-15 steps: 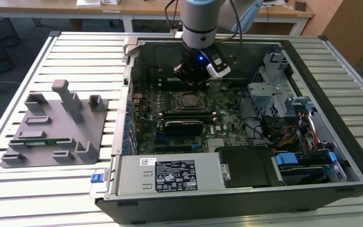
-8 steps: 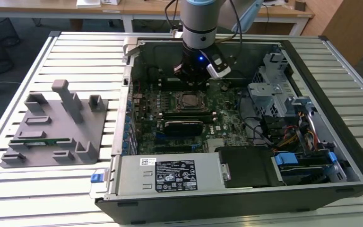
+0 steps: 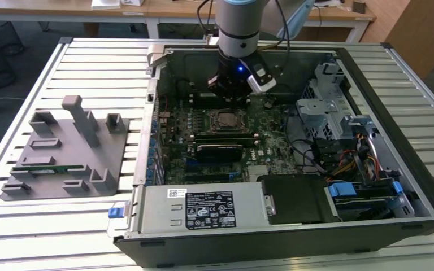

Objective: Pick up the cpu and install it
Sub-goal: 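Install the first cpu locking lever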

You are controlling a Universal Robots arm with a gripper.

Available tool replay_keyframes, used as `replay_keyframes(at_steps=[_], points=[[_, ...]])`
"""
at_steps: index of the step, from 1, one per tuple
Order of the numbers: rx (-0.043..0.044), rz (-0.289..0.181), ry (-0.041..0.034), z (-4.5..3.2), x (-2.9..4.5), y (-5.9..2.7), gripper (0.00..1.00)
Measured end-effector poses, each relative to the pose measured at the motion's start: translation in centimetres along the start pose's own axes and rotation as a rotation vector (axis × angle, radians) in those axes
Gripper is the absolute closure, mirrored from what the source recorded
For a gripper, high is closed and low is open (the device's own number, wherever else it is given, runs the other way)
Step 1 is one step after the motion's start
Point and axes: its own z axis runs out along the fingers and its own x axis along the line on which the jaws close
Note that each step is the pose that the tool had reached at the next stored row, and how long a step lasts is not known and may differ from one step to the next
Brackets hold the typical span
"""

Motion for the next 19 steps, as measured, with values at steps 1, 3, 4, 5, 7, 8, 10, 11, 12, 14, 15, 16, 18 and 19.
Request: replay_keyframes(at_steps=[1, 3, 4, 5, 7, 8, 10, 11, 12, 14, 15, 16, 18, 19], points=[[-0.0001, 0.000, 0.0000, -0.03, 0.00, 0.00, 0.89], [-0.0002, 0.000, -0.0002, -0.05, 0.00, 0.01, 0.89], [-0.0002, 0.000, -0.0002, -0.05, 0.00, 0.01, 0.89], [0.0006, 0.000, -0.0002, -0.05, -0.01, 0.01, 0.89], [0.0047, 0.000, 0.0004, -0.02, 0.00, 0.00, 0.89], [0.0072, 0.000, 0.0007, 0.02, 0.00, -0.02, 0.89], [0.0141, -0.001, 0.0013, 0.15, 0.01, -0.05, 0.89], [0.0174, -0.001, 0.0016, 0.24, 0.01, -0.06, 0.89], [0.0201, -0.001, 0.0021, 0.33, 0.01, -0.07, 0.89], [0.0257, -0.001, 0.0026, 0.48, 0.00, -0.09, 0.89], [0.0293, -0.001, 0.0030, 0.51, -0.01, -0.08, 0.89], [0.0324, -0.002, 0.0036, 0.52, -0.03, -0.09, 0.89], [0.0339, -0.002, 0.0043, 0.50, -0.03, -0.09, 0.89], [0.0339, -0.001, 0.0046, 0.45, -0.03, -0.09, 0.89]])
